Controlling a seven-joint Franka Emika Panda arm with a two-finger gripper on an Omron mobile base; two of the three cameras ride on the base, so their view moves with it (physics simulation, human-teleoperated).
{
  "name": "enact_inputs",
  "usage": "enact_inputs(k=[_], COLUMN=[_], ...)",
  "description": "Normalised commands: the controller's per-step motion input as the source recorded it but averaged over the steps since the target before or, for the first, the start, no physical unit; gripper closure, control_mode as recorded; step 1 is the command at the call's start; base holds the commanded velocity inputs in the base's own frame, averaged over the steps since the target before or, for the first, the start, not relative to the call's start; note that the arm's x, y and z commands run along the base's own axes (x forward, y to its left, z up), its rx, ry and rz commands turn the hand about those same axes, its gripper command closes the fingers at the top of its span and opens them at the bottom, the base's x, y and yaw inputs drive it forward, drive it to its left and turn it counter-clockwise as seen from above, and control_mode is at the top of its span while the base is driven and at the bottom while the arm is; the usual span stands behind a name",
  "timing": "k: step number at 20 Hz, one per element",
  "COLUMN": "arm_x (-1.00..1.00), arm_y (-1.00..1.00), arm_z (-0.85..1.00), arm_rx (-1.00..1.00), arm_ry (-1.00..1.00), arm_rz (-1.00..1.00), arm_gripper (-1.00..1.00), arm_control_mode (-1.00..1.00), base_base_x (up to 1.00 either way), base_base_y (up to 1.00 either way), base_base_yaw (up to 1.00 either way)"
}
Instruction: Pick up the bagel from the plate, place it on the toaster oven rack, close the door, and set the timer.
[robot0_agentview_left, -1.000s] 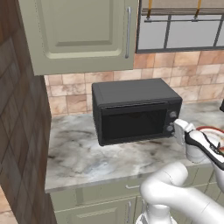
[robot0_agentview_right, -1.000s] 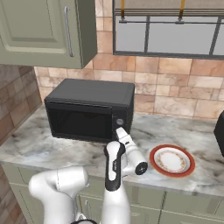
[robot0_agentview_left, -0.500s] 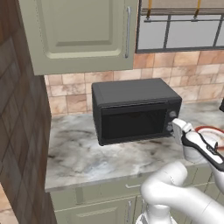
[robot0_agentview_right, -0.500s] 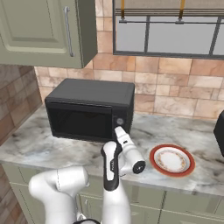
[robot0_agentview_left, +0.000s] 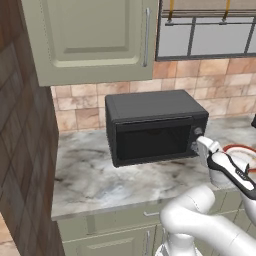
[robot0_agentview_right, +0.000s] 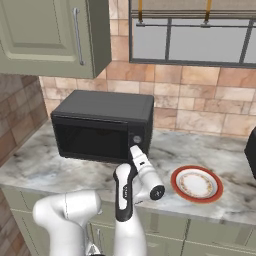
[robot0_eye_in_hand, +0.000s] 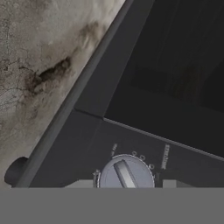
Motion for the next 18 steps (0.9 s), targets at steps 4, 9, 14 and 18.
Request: enact_inputs(k=[4, 9, 14, 18], arm_x=[0.0, 0.0, 0.0, -0.07], arm_y=[-0.08, -0.01, -0.02, -0.02], arm_z=[0.09, 0.1, -0.01, -0.19], arm_rx=[0.04, 0.01, 0.17, 0.4], arm_ry=[0.09, 0.12, 0.02, -0.01], arm_rz=[0.0, 0.0, -0.01, -0.15], arm_gripper=[1.0, 1.0, 1.0, 1.0], arm_control_mode=[-1.0, -1.0, -1.0, -1.0], base_base_x=[0.0, 0.0, 0.0, 0.0], base_base_y=[0.0, 0.0, 0.0, 0.0], base_base_yaw=[0.0, 0.0, 0.0, 0.0])
